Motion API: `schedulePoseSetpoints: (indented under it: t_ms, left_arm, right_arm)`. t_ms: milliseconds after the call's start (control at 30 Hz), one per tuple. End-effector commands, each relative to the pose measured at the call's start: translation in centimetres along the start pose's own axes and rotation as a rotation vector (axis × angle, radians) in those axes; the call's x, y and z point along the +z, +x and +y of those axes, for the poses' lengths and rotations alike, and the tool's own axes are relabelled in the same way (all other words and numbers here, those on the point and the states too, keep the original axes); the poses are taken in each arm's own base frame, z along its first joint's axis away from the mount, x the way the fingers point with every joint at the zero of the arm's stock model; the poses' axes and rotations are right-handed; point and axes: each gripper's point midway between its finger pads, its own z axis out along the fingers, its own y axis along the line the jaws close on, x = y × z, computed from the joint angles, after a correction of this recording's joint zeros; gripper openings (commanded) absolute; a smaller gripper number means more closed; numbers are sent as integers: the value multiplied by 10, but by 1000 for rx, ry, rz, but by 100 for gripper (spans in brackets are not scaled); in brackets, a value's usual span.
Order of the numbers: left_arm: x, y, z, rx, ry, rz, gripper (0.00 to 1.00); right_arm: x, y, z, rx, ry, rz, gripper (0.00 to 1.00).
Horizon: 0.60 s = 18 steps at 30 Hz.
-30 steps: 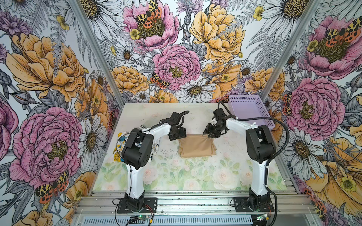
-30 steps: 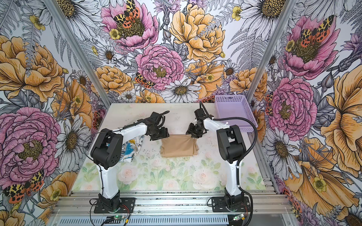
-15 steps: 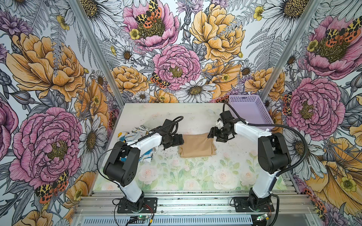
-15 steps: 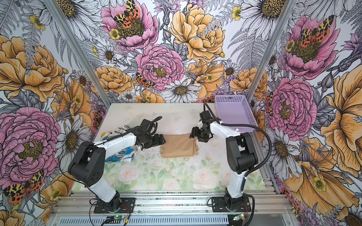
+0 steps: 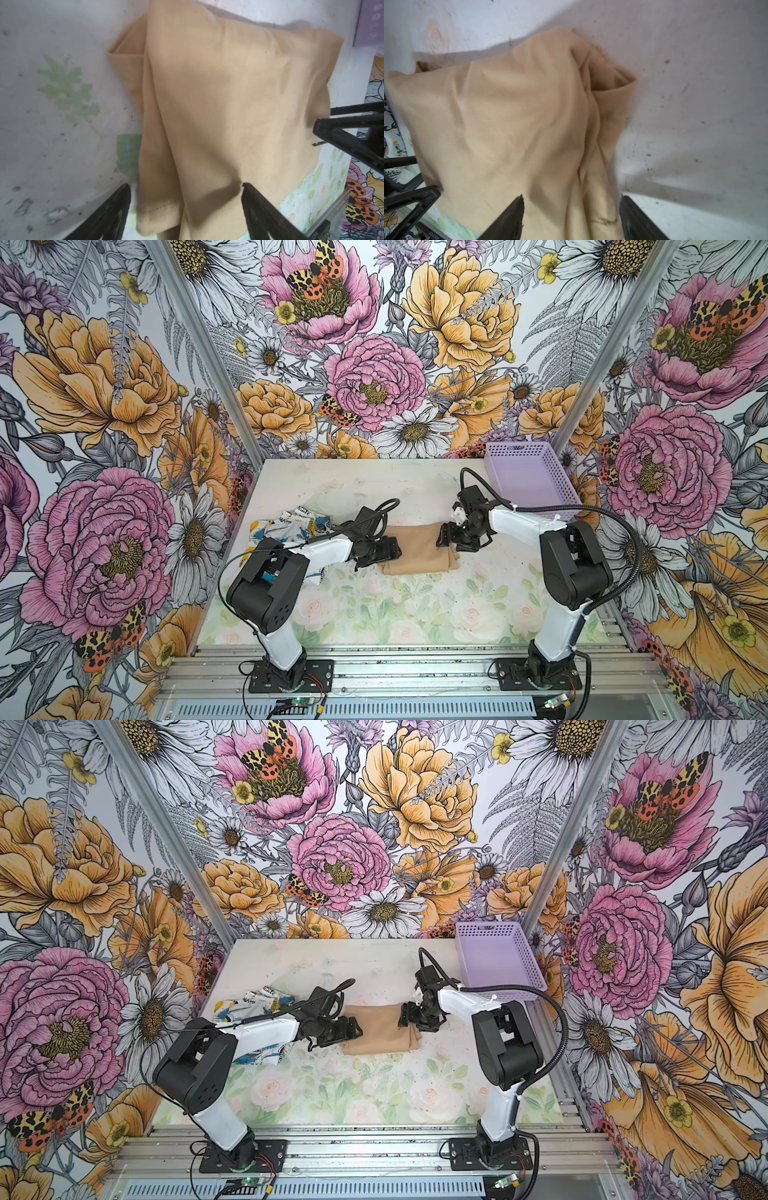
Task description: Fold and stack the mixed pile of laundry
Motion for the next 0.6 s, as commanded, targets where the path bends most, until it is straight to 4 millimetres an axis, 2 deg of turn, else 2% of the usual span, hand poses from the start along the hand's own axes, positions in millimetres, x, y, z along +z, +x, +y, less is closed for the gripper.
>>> schedulePoseSetpoints:
  t_ms: [0, 300, 467, 567]
  left_arm:
    - [-9, 3, 4, -16, -22, -30, 83]
    - [-37, 21, 6, -7, -47, -86, 75]
    - [-42, 33, 2, 25, -44, -95, 57]
    - [-40, 42, 0, 49, -46, -79, 45]
  right_arm:
    - [-15, 0, 2, -13, 4, -56, 68]
    - [-37, 31, 1, 25, -22, -80, 53]
    - [-32, 47, 3, 25, -57, -58, 41]
    - [-24, 54, 2, 32, -69, -46, 37]
